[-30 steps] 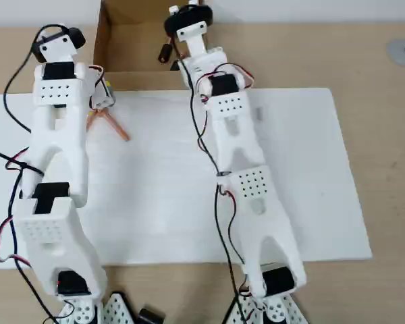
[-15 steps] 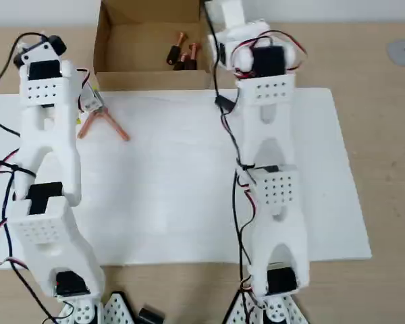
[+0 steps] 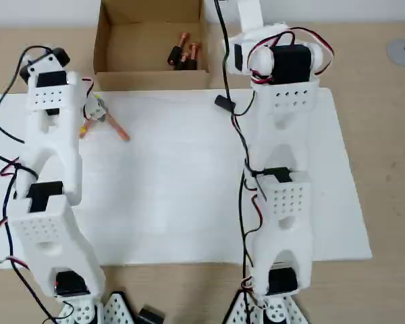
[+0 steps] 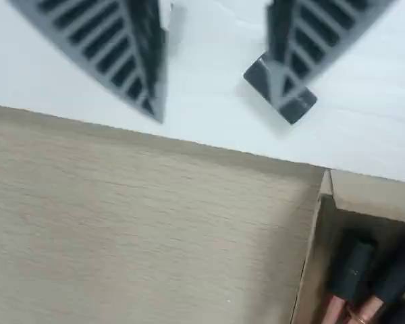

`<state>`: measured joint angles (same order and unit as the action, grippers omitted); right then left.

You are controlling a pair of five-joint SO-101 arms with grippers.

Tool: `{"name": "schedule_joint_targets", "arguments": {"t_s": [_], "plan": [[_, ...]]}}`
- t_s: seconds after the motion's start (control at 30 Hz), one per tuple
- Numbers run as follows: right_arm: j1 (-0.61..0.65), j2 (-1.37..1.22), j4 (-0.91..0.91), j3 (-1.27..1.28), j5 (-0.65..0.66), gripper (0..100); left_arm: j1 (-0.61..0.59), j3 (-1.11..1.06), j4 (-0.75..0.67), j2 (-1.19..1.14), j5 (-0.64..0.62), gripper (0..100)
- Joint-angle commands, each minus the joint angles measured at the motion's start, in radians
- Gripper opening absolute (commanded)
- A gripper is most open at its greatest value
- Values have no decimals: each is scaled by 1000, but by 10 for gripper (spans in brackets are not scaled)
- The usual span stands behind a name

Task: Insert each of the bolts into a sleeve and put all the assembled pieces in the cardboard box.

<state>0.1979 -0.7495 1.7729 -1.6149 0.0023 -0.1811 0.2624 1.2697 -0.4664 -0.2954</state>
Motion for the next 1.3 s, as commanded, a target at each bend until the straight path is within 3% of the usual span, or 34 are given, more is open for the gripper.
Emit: {"name": "schedule_joint_targets", "arguments": {"t_s": [0.0,0.33,0.67,1.13,1.27], "plan": [[-12,91,11,-54,3,133,-5,12,-48,-22,-23,167],[-12,70,14,-50,0,132,-3,173,-51,-87,-91,167],[-12,-13,14,-50,0,132,98,196,-60,-117,-181,167],[-12,-24,12,-50,0,132,68,379,-100,-363,-201,167],[-12,-24,12,-50,0,132,69,430,-54,-387,-198,88]]}}
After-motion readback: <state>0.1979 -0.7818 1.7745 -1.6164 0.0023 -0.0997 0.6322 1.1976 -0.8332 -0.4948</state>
